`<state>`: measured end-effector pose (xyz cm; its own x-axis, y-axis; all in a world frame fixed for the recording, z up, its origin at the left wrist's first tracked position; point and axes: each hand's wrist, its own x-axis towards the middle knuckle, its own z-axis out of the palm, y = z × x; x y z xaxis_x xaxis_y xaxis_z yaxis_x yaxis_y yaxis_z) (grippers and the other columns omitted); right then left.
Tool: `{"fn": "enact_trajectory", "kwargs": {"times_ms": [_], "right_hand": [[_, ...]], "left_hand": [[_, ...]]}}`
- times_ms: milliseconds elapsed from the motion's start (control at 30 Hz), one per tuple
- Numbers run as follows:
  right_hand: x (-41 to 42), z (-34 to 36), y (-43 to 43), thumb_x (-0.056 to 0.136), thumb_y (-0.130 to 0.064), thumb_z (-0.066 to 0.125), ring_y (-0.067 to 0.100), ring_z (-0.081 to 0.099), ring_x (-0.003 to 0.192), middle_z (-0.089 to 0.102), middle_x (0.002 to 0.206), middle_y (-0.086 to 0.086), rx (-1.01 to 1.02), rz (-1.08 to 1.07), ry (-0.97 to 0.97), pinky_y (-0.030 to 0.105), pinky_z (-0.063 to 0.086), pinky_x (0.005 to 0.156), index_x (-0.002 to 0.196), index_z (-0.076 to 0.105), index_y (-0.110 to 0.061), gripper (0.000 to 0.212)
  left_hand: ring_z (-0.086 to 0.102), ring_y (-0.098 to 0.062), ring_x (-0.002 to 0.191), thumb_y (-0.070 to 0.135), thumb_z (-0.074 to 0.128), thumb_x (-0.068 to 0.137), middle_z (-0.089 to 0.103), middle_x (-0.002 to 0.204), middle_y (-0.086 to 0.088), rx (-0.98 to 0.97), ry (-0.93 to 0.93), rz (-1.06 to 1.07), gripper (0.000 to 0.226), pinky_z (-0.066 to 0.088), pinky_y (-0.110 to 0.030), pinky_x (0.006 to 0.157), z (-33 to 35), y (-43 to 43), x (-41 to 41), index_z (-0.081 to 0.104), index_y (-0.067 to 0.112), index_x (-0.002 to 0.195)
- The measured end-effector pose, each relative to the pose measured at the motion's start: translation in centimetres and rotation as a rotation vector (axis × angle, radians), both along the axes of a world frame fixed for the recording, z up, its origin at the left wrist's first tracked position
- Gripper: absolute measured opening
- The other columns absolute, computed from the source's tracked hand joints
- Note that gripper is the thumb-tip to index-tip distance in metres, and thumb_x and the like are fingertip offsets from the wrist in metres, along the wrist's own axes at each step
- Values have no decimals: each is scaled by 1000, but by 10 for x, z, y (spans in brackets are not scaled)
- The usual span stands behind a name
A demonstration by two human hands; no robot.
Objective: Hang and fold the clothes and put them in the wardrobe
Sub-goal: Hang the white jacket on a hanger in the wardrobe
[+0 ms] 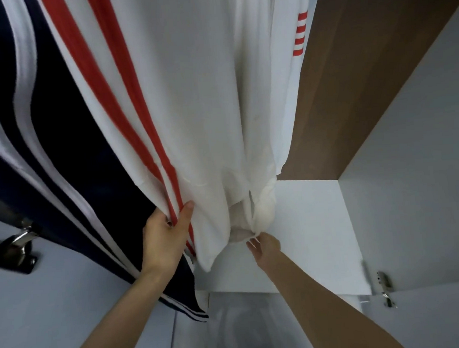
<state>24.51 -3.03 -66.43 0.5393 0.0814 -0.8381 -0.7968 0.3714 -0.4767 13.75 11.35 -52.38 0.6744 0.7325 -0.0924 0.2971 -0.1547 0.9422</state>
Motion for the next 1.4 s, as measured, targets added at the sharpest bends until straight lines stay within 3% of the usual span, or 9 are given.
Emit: {"fn": "enact_trajectory", "kwargs": {"times_ms": [167, 300, 467, 600, 800, 1033, 1167, 1300, 1400], "right_hand": [[-18, 18, -55, 101, 2, 26, 36, 41, 134, 51, 132, 20, 214, -409, 88, 41, 40, 105, 142, 41, 1, 44], [-39, -3, -108, 96, -14, 54, 30, 59, 99, 57, 88, 7, -129, -76, 187, 7, 44, 65, 120, 59, 6, 32], [-70, -13, -142, 98, -3, 49, 35, 53, 113, 55, 115, 17, -254, -74, 222, 33, 47, 86, 131, 51, 2, 33], [-82, 2, -156, 99, -11, 53, 28, 51, 111, 56, 135, 13, -186, -32, 226, 35, 39, 96, 121, 57, -5, 24], [-82, 69, -162, 99, -12, 52, 26, 53, 102, 60, 131, 12, -129, 118, 156, 34, 42, 90, 108, 58, -9, 12], [-88, 218, -171, 99, -17, 50, 25, 56, 100, 63, 121, 7, -114, 353, -93, 31, 46, 82, 113, 58, -12, 16], [-99, 324, -186, 100, -18, 49, 24, 61, 93, 68, 110, 6, -242, 515, -374, 33, 48, 89, 116, 60, -12, 20], [-113, 421, -206, 99, -15, 49, 13, 64, 77, 73, 99, 0, -337, 632, -695, 22, 49, 77, 108, 63, -16, 16], [-114, 480, -221, 99, -9, 50, 7, 61, 64, 73, 89, 0, -388, 604, -900, 15, 48, 65, 105, 63, -13, 15]], "left_hand": [[60, 5, 68, 25, 61, 93, 64, 78, 11, -43, 32, 84, 15, 44, -5, 56, 8, -6, -7, 65, 11, 97], [57, 5, 67, 26, 60, 94, 61, 77, 14, -71, 41, 134, 13, 41, -7, 57, 10, -10, -11, 63, 14, 98], [58, 0, 65, 30, 60, 94, 62, 74, 8, -59, 81, 142, 21, 42, -13, 55, 8, -23, -18, 64, 10, 93], [59, -6, 74, 29, 58, 95, 62, 83, 7, -128, 109, 105, 28, 45, -19, 64, 15, -40, -23, 62, 7, 111], [50, -16, 112, 20, 55, 97, 51, 128, -2, -275, 265, -79, 54, 37, -26, 94, 60, -71, -42, 32, 13, 146], [47, -20, 121, 28, 53, 99, 44, 144, -9, -411, 546, -342, 53, 39, -27, 97, 151, -108, -60, 35, 13, 147], [53, -16, 106, 19, 53, 98, 52, 130, -5, -293, 414, -424, 38, 45, -20, 77, 216, -130, -59, 50, 19, 136], [56, -20, 112, 21, 50, 98, 55, 128, -3, -138, 286, -477, 32, 45, -29, 96, 284, -147, -49, 54, 21, 130], [58, -15, 101, 19, 52, 97, 59, 118, 0, -95, 162, -491, 26, 45, -27, 91, 331, -157, -36, 56, 22, 123]]}}
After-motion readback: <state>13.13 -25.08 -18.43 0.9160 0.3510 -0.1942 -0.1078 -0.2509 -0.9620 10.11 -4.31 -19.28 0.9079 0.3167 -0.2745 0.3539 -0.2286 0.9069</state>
